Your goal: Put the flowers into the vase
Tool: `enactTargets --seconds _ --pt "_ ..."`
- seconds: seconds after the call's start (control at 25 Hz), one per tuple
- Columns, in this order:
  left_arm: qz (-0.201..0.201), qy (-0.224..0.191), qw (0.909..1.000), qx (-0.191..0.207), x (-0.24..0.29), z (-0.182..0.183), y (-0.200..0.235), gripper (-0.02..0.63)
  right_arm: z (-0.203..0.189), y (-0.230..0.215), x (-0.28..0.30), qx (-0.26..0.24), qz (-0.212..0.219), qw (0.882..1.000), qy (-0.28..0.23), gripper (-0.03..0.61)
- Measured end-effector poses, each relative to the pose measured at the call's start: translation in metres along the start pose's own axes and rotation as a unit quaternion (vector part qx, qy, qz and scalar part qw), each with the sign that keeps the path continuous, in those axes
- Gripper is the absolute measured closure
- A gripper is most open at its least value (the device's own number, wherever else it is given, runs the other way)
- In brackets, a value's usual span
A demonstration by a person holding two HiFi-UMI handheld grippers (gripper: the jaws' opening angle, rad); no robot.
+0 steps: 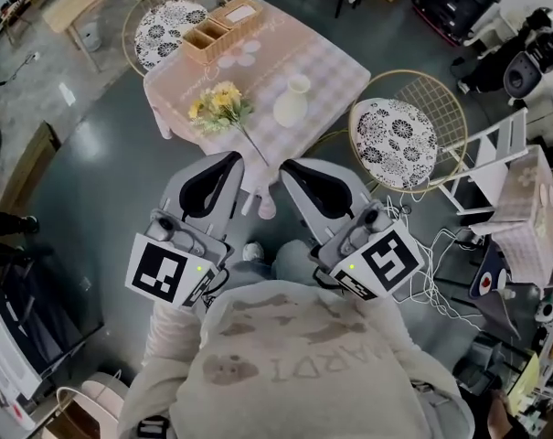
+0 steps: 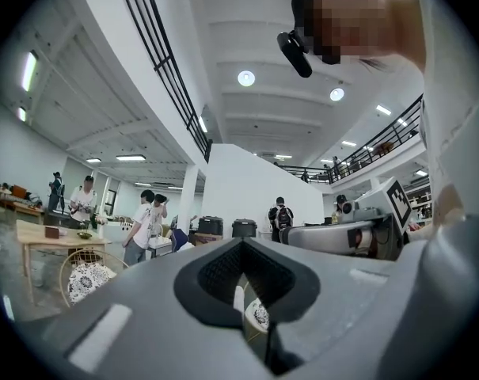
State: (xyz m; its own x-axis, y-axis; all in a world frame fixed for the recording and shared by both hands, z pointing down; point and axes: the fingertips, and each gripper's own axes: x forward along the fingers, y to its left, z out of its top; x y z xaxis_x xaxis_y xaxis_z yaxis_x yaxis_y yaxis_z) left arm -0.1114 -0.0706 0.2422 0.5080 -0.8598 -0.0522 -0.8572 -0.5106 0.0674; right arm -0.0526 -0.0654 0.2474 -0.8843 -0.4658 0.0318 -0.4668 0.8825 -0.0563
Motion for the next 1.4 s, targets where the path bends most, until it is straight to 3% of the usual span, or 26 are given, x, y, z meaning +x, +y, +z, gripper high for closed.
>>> enactTargets --seconds 0.36,0.96,1.4 --pt "0.0 0.005 0.9999 -0.013 0.019 -0.013 0.028 0.614 -0.018 -0.028 0.026 0.005 -0.011 1.0 0.027 0.534" --pt "0.039 0.016 0.9991 0.001 0.087 -0.015 0.081 0.614 -0.041 -0.095 0.096 0.019 0.054 0.996 0.062 0.531" --pt "0.087 0.026 0.9958 0.001 0.125 -0.02 0.116 0.614 -0.125 -0.129 0.135 0.034 0.096 0.978 0.181 0.511"
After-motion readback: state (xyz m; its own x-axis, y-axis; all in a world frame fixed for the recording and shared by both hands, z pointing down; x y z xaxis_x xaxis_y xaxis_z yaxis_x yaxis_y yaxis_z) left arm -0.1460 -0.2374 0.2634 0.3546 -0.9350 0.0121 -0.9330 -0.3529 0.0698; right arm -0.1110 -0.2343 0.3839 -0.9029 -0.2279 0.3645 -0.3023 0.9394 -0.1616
